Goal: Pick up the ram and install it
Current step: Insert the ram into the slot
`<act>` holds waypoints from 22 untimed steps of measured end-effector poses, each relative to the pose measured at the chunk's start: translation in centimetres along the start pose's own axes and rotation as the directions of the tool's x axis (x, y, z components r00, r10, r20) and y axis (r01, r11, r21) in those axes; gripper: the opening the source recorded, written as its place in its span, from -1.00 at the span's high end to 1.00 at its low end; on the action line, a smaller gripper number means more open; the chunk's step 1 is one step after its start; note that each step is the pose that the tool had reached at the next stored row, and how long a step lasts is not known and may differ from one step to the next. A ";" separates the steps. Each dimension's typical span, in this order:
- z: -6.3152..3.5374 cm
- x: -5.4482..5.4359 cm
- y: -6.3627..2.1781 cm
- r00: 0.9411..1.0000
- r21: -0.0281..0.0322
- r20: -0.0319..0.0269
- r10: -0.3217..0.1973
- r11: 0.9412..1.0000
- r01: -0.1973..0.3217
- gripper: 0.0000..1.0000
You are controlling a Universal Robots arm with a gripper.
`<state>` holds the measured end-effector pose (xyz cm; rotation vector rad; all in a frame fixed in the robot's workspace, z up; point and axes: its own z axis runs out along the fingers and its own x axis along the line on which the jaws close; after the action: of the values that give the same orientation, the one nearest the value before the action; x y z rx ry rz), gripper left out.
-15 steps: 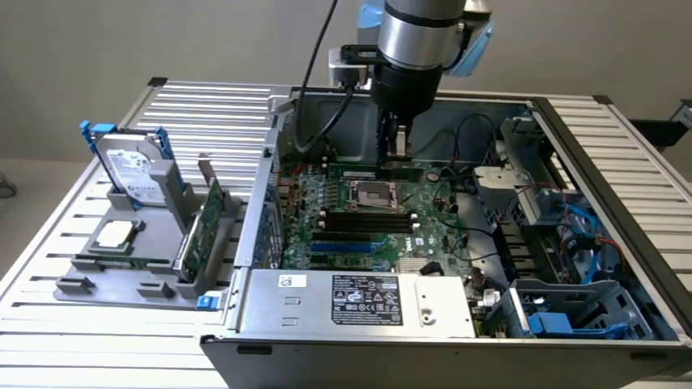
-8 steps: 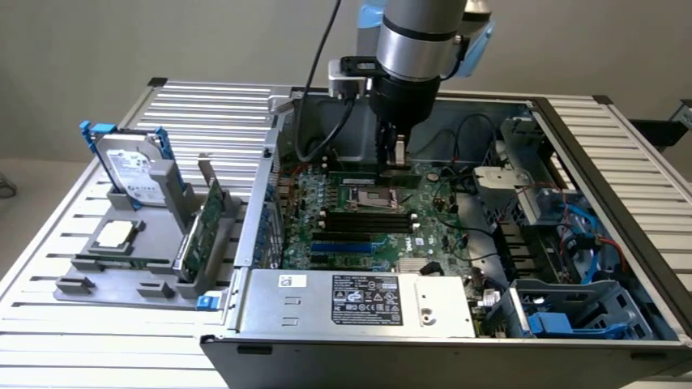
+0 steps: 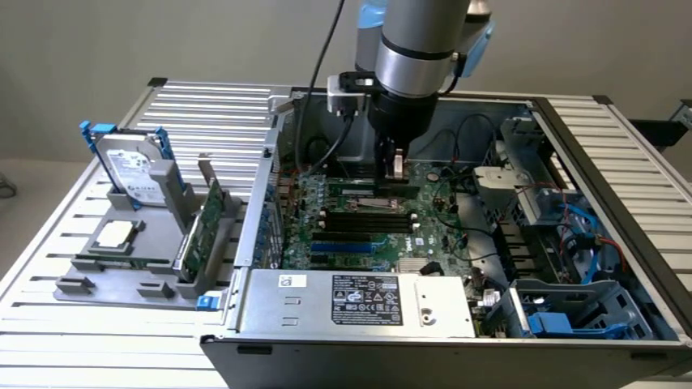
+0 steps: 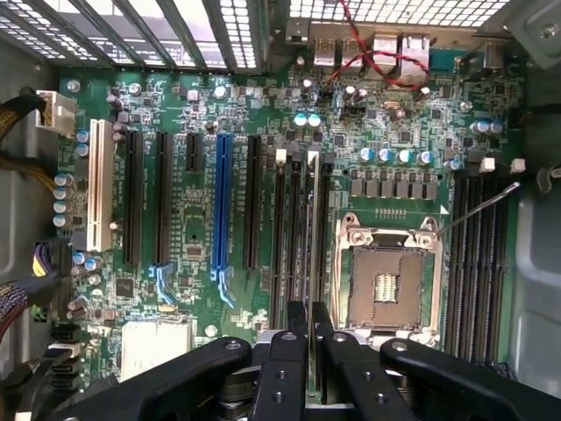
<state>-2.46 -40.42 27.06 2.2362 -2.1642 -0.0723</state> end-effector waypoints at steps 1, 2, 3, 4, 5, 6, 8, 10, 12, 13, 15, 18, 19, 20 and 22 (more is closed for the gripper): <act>0.18 0.2 0.00 1.000 0.000 0.000 0.000 1.000 0.000 0.73; 0.36 0.4 0.00 1.000 0.000 0.000 0.000 1.000 0.000 0.73; 0.55 0.6 -0.01 1.000 0.000 0.000 0.000 1.000 0.000 0.73; 0.73 0.7 -0.02 1.000 0.000 0.000 0.000 1.000 0.000 0.73; 0.91 0.8 -0.02 1.000 0.000 0.000 0.000 1.000 0.000 0.73; 1.08 0.8 -0.02 1.000 0.000 0.000 0.000 1.000 0.000 0.73; 1.44 0.8 -0.05 1.000 0.000 0.000 0.000 1.000 0.000 0.73; 1.81 0.8 -0.07 1.000 0.000 0.000 0.000 1.000 0.000 0.73; 2.18 0.8 -0.09 1.000 0.000 0.000 0.000 1.000 0.000 0.73; 2.36 0.8 -0.10 1.000 0.000 0.000 0.000 1.000 0.000 0.73; 2.71 0.8 -0.12 1.000 0.000 0.000 0.000 1.000 0.000 0.73; 3.27 0.8 -0.14 1.000 0.000 0.000 0.000 1.000 0.000 0.73; 3.45 0.9 -0.15 1.000 0.000 0.000 0.000 1.000 0.000 0.73; 3.63 0.9 -0.16 1.000 0.000 0.000 0.000 1.000 0.000 0.73; 3.99 0.9 -0.18 1.000 0.000 0.000 0.000 1.000 0.000 0.73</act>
<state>-2.46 -41.24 23.05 2.2361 -2.1642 -0.0723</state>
